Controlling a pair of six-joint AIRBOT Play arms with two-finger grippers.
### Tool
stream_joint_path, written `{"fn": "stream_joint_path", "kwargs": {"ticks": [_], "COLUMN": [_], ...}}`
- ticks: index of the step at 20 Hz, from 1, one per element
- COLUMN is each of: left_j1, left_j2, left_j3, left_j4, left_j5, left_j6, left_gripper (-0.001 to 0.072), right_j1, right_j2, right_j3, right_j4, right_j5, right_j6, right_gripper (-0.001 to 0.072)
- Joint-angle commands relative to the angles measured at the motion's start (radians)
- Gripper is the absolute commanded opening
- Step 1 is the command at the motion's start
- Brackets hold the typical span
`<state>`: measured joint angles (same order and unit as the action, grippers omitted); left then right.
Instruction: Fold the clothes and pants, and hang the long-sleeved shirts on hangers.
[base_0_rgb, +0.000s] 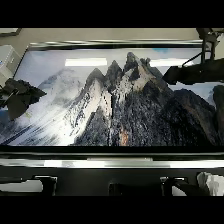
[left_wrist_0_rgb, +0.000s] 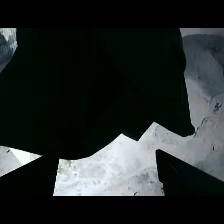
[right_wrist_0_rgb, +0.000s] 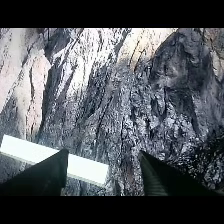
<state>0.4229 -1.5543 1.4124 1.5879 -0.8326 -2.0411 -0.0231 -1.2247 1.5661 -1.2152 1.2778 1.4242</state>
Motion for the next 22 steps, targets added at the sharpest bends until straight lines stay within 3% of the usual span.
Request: {"fn": "stream_joint_path", "kwargs": {"ticks": [1, 6, 7, 9, 11, 13, 17, 22], "left_j1": [0.022, 0.018, 0.013, -0.001, -0.013, -0.033, -0.135, -0.396], "left_j2": [-0.138, -0.248, -0.256, -0.273, -0.291, -0.288, -0.247, -0.098], "left_j3": [-0.016, -0.015, -0.015, -0.008, 0.023, 0.07, 0.235, 0.319], "left_j4": [-0.071, -0.149, -0.15, -0.149, -0.15, -0.15, -0.182, -0.314], "left_j5": [0.208, 0.466, 0.503, 0.523, 0.483, 0.392, 0.085, -0.171], "left_j6": [-0.001, -0.001, -0.001, -0.001, -0.001, 0.021, 0.174, 0.201], "left_gripper": [0.072, 0.072, 0.066, 0.0238, 0.003, 0.0023, 0.0022, 0.0021], "right_j1": [0.001, 0.001, 0.001, 0.001, 0.001, 0.001, 0.001, 0.001], "right_j2": [0.0, 0.0, 0.0, 0.0, 0.0, 0.0, 0.014, 0.083], "right_j3": [0.001, 0.001, 0.001, 0.001, 0.001, 0.001, 0.002, 0.002], "right_j4": [-0.002, -0.013, -0.017, -0.025, -0.026, -0.027, -0.062, -0.303], "right_j5": [0.029, 0.061, 0.065, 0.068, 0.073, 0.087, 0.055, -0.008], "right_j6": [0.0, 0.054, 0.063, 0.065, 0.065, 0.069, 0.146, 0.293], "right_gripper": [0.0523, 0.0524, 0.0524, 0.0524, 0.0524, 0.0524, 0.0524, 0.0525]}}
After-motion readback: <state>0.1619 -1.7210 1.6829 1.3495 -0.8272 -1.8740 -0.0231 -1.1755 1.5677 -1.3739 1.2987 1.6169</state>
